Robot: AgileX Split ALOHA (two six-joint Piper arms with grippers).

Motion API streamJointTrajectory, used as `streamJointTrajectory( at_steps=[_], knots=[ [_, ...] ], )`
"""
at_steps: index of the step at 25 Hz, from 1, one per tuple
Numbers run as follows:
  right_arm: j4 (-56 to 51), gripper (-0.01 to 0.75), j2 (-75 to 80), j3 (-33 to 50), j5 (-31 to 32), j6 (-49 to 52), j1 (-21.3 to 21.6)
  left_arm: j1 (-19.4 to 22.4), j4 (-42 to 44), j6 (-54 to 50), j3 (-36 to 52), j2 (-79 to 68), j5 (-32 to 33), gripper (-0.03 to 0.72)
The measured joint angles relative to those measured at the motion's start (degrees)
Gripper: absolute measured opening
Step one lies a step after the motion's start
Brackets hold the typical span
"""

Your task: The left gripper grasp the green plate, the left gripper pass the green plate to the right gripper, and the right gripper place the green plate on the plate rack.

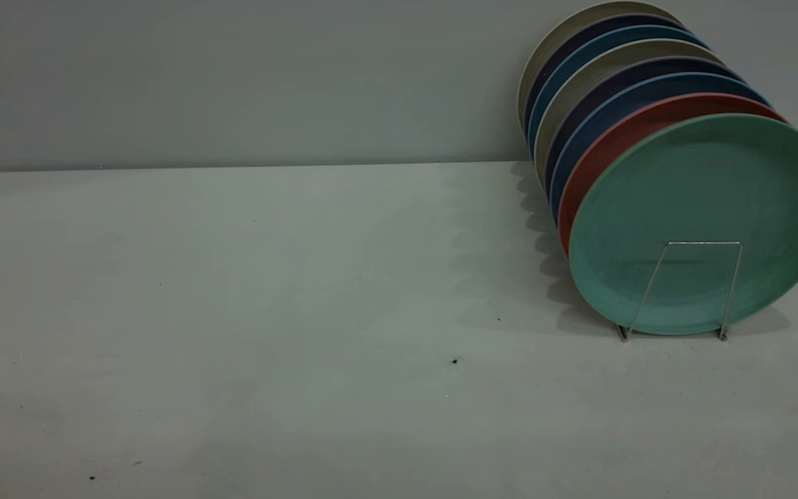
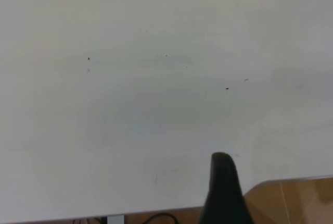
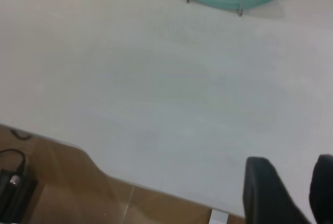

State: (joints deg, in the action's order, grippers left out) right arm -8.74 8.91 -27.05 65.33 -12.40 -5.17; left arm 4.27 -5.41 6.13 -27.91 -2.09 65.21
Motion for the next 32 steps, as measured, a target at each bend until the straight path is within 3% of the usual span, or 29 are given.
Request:
streamJointTrajectory(
  at_steps=[10, 18, 32],
  knots=[
    [0.00, 0.229, -1.14, 0.00, 0.00, 0.00, 0.18, -0.06, -0.16, -0.05, 0.00, 0.12, 0.00, 0.563],
    [-0.24, 0.236, -9.72, 0.00, 0.05, 0.00, 3.74, -0.06, -0.16, -0.12, 0.00, 3.32, 0.00, 0.563],
    [0.14, 0.237, -9.89, 0.00, 0.11, -0.05, 3.80, -0.06, -0.16, -0.18, 0.00, 3.37, 0.00, 0.563]
  ],
)
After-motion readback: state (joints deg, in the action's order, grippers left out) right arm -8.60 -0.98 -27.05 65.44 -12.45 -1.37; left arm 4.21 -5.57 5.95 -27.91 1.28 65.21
